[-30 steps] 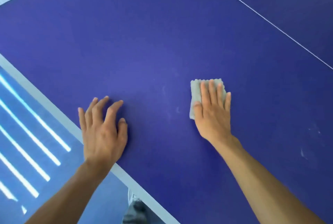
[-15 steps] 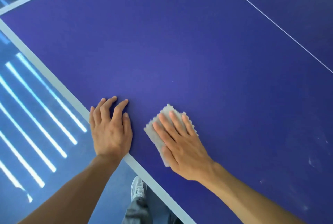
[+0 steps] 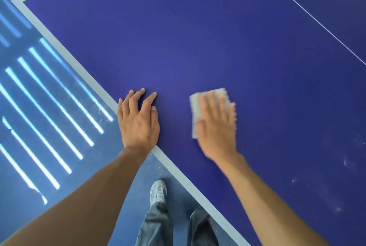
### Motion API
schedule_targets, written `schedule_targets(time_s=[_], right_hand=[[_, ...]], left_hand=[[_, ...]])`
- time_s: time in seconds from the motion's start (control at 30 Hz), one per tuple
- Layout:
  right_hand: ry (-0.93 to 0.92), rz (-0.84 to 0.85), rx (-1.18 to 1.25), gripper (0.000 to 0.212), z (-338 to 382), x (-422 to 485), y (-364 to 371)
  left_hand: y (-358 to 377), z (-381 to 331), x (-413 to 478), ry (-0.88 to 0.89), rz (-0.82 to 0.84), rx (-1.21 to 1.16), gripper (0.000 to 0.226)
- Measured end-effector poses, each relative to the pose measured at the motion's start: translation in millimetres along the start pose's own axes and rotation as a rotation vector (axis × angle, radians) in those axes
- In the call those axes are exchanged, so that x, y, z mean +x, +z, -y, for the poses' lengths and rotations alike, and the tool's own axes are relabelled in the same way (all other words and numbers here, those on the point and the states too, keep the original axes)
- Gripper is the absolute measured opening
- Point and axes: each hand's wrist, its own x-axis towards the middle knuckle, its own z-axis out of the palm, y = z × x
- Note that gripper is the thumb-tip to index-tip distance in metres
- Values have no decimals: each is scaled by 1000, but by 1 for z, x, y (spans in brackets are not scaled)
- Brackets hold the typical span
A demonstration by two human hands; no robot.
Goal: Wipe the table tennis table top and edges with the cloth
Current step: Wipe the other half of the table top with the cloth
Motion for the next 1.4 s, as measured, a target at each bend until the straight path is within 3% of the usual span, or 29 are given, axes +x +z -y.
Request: schedule_targets(time_s=[0.1,0.3,0.4,0.53,0.6,0.67,0.73,0.8,0.9,1.07,1.27,1.33,1.4], right_hand=[[-246,26,26,64,39,-51,19],[-281,53,38,67,3,-148,31],[-77,43,2,66,-44,-194,32],[511,31,101,67,-67,-205,28],[669,-12,161,68,-46,-190,27],[602,-34,168,67,-21,-180,29],[377,-24,141,66,1,-181,34],[200,-34,123,65,7,-193,41],[141,-58,120,65,-12,-231,51],[324,-34,105,64,-81,-310,54],[982,-99,270,70,-164,-265,33],[1032,-128,317,71,-166,-228,27],[886,-109,291,67,-154,-203,26]], left_hand=[[-3,2,0,2,45,-8,44],[-2,1,-2,-10,110,58,46],[0,-2,-2,-19,119,73,48],[-1,-5,-4,-11,121,90,45],[-2,-5,-5,-15,137,91,44],[-5,-5,-6,-23,163,107,44],[-8,-10,-9,18,180,134,45],[-9,-25,-20,161,190,136,44],[0,-68,-48,350,234,90,44],[29,-146,-77,497,366,75,45],[64,-186,-83,490,448,133,42],[68,-181,-87,497,433,156,43],[69,-178,-88,490,414,155,44]])
